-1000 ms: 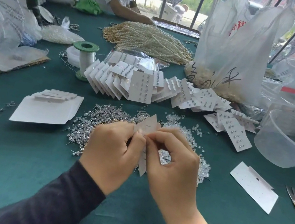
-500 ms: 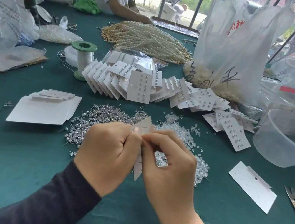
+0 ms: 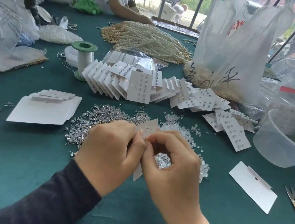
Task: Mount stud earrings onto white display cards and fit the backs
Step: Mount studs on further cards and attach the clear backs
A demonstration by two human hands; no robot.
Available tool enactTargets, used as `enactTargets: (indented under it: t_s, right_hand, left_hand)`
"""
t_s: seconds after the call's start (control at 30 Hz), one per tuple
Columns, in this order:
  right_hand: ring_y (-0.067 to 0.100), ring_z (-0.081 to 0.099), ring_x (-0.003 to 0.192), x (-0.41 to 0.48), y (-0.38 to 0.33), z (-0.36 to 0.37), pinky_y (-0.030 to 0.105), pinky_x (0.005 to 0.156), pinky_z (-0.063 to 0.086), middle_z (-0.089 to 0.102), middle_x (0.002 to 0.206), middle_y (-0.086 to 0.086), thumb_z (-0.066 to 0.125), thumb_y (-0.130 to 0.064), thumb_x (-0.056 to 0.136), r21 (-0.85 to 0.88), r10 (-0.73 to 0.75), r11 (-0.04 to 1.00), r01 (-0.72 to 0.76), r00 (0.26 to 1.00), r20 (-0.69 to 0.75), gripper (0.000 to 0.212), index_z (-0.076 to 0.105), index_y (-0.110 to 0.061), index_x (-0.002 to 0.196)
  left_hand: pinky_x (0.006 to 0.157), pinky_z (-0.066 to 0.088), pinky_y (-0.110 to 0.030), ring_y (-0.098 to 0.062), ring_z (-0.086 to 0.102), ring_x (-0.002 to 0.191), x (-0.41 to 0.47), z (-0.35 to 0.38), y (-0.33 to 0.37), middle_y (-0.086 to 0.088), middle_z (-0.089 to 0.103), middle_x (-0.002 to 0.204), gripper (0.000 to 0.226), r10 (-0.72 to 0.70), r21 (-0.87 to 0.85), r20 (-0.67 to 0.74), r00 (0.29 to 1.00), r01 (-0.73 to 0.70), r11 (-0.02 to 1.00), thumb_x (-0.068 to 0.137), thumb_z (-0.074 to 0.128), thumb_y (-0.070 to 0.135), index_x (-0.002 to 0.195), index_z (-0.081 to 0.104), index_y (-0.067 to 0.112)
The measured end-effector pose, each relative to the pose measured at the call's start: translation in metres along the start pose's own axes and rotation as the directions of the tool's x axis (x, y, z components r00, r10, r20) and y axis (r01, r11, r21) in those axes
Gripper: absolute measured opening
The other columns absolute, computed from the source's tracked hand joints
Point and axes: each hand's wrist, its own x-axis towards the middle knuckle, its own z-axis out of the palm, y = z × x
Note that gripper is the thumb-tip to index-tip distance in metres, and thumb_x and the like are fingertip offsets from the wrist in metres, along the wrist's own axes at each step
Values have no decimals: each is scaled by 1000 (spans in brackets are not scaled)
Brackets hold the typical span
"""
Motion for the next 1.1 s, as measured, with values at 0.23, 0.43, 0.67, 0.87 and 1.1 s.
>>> enactTargets:
  t_s: [0.23, 0.43, 0.67, 0.87, 1.1]
  right_hand:
    - [8, 57, 62, 1, 0, -3, 20, 59, 47, 62, 71, -1, 67, -2, 76, -54, -43, 997, 46, 998, 52, 7, 66, -9, 72]
    - [6, 56, 63, 0, 0, -2, 14, 61, 47, 63, 72, -1, 68, 2, 75, -61, -62, 996, 65, 997, 41, 9, 67, -7, 73]
    - [6, 56, 65, 4, -1, -7, 14, 62, 46, 62, 74, -1, 67, -2, 78, -8, -82, 997, 82, 996, 36, 6, 67, -7, 74]
    - [2, 53, 66, 6, 4, -14, 8, 65, 41, 59, 74, 0, 64, -2, 76, -52, -37, 998, 35, 999, -36, 6, 64, -7, 73]
    - [10, 59, 90, 9, 8, -21, 25, 83, 46, 58, 89, -13, 61, -13, 77, 122, 189, 977, -176, 977, -104, 10, 61, -23, 75]
  left_hand:
    - [48, 22, -23, -13, 28, 46, 0, 1, -2, 9, 28, 53, 31, 15, 23, 28, 1000, -16, 1000, 83, 39, 19, 52, 38, 16]
    - [43, 41, -35, -24, 44, 43, -2, 1, -3, -4, 47, 47, 43, -9, 12, 70, 998, 8, 1000, 85, 36, 23, 52, 56, 2]
    - [46, 27, -24, -10, 28, 45, 1, -2, 2, 9, 29, 49, 38, 11, -85, 18, 1000, -10, 996, 87, 39, 20, 49, 37, 12]
    - [62, 41, -29, -18, 53, 62, 12, -5, -24, -9, 62, 66, 51, -115, -115, 129, 985, 130, 985, 92, 35, 39, 76, 65, 1]
    - [89, 37, -33, -28, 54, 100, 18, -4, -78, -11, 66, 101, 24, -481, 393, 168, 861, 389, 833, 84, 59, 26, 103, 68, 15]
